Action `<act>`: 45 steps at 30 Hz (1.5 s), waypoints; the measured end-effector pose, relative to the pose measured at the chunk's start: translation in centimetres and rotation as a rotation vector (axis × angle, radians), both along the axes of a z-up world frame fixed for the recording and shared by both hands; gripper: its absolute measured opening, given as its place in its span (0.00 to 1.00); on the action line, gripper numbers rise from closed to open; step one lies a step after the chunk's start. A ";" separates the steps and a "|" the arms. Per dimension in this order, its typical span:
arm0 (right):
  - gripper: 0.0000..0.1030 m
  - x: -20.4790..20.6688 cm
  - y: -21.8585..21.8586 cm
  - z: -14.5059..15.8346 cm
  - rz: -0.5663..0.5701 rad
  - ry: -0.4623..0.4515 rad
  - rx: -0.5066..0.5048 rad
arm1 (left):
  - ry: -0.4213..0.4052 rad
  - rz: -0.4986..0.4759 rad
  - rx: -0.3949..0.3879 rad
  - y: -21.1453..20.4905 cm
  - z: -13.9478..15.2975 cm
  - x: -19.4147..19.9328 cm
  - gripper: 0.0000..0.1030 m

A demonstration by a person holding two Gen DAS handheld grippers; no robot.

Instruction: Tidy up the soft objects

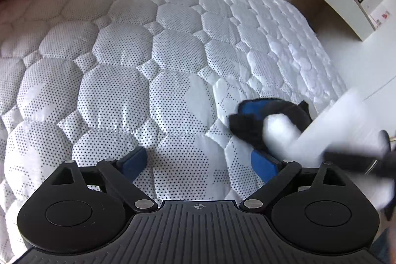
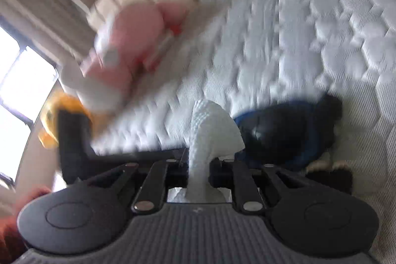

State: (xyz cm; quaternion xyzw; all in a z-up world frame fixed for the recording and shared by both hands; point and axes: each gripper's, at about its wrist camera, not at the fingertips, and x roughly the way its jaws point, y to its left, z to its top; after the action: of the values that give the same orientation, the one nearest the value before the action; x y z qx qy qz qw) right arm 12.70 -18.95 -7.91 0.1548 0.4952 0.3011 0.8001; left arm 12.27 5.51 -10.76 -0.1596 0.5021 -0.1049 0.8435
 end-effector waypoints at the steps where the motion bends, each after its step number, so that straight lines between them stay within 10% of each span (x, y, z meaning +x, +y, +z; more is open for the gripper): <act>1: 0.15 -0.1 0.6 -0.6 0.015 0.009 -0.048 | 0.001 0.003 -0.006 0.1 -0.1 0.0 0.93; 7: 0.17 0.5 -1.9 -1.6 -0.123 0.035 -0.175 | 0.033 0.024 -0.061 0.6 0.1 0.4 0.94; 15: 0.17 1.6 -4.4 -0.7 -0.226 -0.017 -0.205 | 0.241 -0.071 -0.356 0.1 -0.1 -2.5 0.97; 21: 0.19 2.0 -4.6 0.4 -0.232 -0.093 -0.209 | 0.309 -0.353 -0.283 -7.0 -0.8 -5.0 0.98; 29: 0.19 1.5 -5.3 2.3 -0.265 -0.195 -0.256 | 0.098 -0.345 -0.113 -8.1 1.0 -4.0 0.97; 38: 0.19 3.5 -4.9 2.9 -0.210 -0.055 0.232 | 0.043 -0.025 -0.214 -0.5 3.5 1.3 0.98; 45: 0.42 1.4 1.6 -0.1 0.044 -0.243 -0.364 | 0.186 0.225 -0.312 5.6 -0.3 1.3 0.98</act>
State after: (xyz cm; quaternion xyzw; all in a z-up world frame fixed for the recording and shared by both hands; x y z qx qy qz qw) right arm 14.09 -17.36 -7.97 -0.0403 0.4445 0.2407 0.8619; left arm 13.59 11.06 -11.03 -0.3524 0.5345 -0.0716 0.7648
